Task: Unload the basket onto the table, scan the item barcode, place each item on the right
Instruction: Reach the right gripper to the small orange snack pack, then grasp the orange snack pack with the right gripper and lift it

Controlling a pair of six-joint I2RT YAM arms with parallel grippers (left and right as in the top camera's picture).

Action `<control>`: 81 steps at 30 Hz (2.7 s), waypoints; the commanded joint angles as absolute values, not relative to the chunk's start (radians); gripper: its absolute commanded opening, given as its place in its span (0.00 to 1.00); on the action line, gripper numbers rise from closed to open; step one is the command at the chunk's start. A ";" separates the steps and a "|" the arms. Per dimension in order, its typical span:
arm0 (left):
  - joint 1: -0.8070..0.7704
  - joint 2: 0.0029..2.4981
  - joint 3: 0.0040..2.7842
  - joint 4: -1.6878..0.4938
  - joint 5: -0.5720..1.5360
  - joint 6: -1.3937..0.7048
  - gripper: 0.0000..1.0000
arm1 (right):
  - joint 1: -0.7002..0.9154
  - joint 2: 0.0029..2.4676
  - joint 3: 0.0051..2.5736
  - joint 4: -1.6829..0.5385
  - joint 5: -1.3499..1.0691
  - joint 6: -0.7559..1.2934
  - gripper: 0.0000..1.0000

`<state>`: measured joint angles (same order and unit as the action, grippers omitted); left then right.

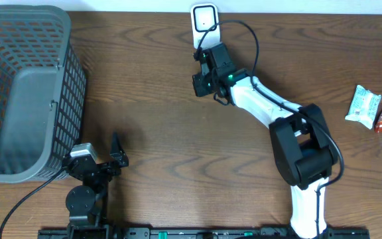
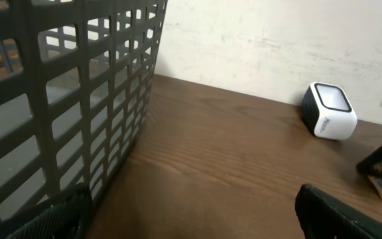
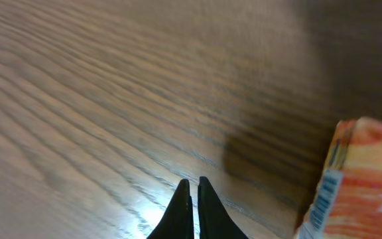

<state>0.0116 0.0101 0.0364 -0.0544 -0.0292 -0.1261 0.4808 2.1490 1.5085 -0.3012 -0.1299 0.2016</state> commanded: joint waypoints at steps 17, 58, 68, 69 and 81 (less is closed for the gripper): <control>0.010 0.004 0.004 -0.070 -0.035 -0.113 0.98 | 0.454 2.078 1.512 -0.564 0.430 0.474 0.01; 0.010 0.004 0.004 -0.070 -0.034 -0.113 0.98 | 0.334 2.189 1.512 -0.309 0.078 0.630 0.99; 0.010 0.004 0.004 -0.070 -0.034 -0.113 0.98 | 0.350 2.261 1.512 -0.318 0.092 0.582 0.96; 0.010 0.004 0.004 -0.070 -0.035 -0.113 0.98 | 0.354 2.261 1.512 -0.318 0.092 0.570 0.92; 0.010 0.004 0.004 -0.070 -0.034 -0.113 0.98 | 0.359 2.239 1.569 -0.434 0.091 0.491 0.55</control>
<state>0.0116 0.0101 0.0364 -0.0544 -0.0292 -0.1265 0.3492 2.2150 1.5448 -0.3756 0.1123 0.5415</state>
